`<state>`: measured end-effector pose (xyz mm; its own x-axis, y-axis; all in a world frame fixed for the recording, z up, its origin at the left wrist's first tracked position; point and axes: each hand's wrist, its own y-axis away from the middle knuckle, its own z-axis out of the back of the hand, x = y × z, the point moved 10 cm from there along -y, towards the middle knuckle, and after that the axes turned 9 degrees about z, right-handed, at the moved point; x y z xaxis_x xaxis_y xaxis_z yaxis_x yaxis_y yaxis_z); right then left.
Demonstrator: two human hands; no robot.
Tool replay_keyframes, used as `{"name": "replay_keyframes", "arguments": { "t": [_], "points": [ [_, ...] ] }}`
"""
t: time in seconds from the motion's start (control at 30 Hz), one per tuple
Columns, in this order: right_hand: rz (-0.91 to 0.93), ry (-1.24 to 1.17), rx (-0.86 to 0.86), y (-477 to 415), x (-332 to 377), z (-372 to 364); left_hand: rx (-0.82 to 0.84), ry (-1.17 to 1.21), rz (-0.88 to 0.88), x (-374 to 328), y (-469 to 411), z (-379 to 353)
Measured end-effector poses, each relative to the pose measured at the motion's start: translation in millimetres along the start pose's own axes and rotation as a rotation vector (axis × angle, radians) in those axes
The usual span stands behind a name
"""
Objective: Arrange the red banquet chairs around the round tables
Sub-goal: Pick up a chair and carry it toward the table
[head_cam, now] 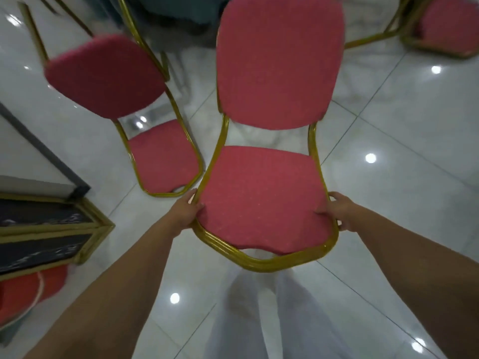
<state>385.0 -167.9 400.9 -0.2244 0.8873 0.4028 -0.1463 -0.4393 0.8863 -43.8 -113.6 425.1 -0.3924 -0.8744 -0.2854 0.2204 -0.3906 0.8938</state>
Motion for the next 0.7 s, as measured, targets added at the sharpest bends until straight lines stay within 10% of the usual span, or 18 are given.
{"name": "replay_keyframes", "arguments": {
  "t": [0.27,0.7],
  "points": [
    [0.105,0.146,-0.022,143,69,102,0.042,0.215,0.071,-34,155,-11],
    [0.699,0.053,-0.304,235,196,147,0.074,0.427,-0.299,-141,233,-13]
  ]
}}
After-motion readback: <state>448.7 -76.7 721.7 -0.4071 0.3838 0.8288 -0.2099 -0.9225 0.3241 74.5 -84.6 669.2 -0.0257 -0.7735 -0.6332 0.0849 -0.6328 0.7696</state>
